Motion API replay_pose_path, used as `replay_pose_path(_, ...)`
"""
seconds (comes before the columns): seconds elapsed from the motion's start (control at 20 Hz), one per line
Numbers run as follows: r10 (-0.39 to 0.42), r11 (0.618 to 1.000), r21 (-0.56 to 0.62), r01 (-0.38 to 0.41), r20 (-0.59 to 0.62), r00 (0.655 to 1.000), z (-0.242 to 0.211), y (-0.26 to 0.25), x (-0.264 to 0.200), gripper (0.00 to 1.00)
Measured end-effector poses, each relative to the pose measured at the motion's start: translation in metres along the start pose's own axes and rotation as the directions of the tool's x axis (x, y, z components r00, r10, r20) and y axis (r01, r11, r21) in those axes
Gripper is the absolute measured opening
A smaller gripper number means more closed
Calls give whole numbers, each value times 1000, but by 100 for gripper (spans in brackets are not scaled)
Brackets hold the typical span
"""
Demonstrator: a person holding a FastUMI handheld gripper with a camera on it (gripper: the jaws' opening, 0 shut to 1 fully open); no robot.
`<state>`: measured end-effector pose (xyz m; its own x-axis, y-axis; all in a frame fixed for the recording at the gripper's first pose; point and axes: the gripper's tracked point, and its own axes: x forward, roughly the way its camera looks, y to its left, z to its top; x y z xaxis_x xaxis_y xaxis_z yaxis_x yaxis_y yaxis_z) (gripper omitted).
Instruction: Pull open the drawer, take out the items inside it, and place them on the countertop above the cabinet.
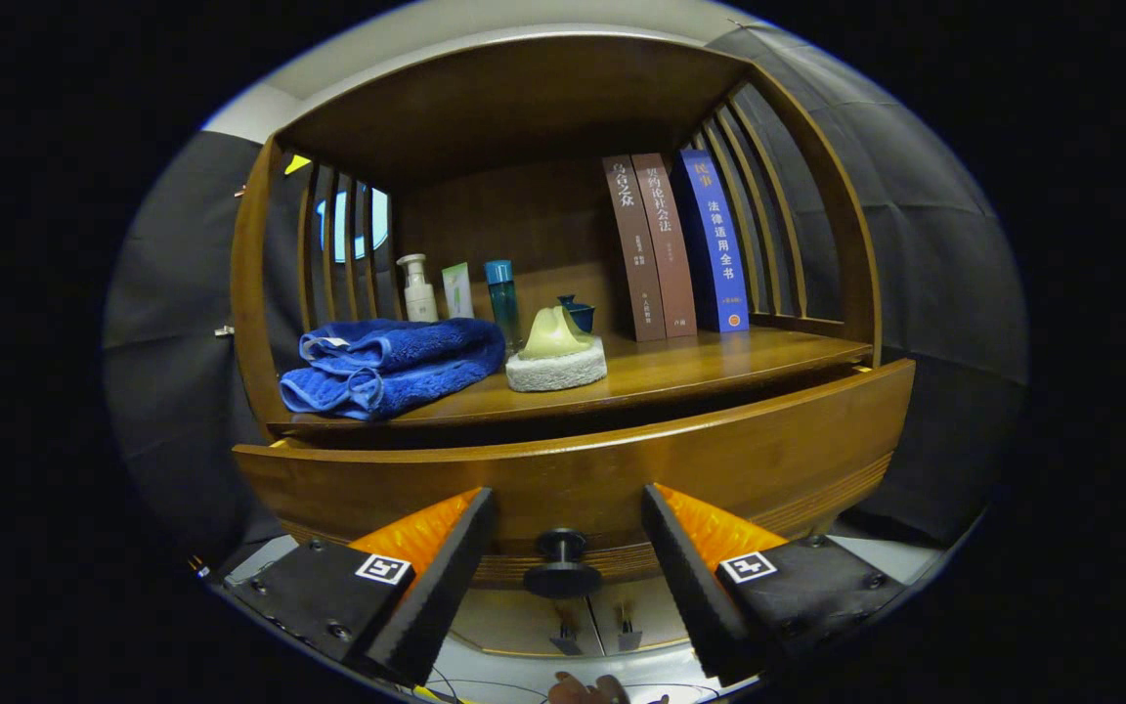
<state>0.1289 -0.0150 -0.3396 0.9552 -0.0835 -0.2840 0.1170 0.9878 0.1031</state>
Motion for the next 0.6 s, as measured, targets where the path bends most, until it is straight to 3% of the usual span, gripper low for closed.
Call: replay_pose_path(0.6,-16,1000,-25,15,-43,999,0,1,26,99)
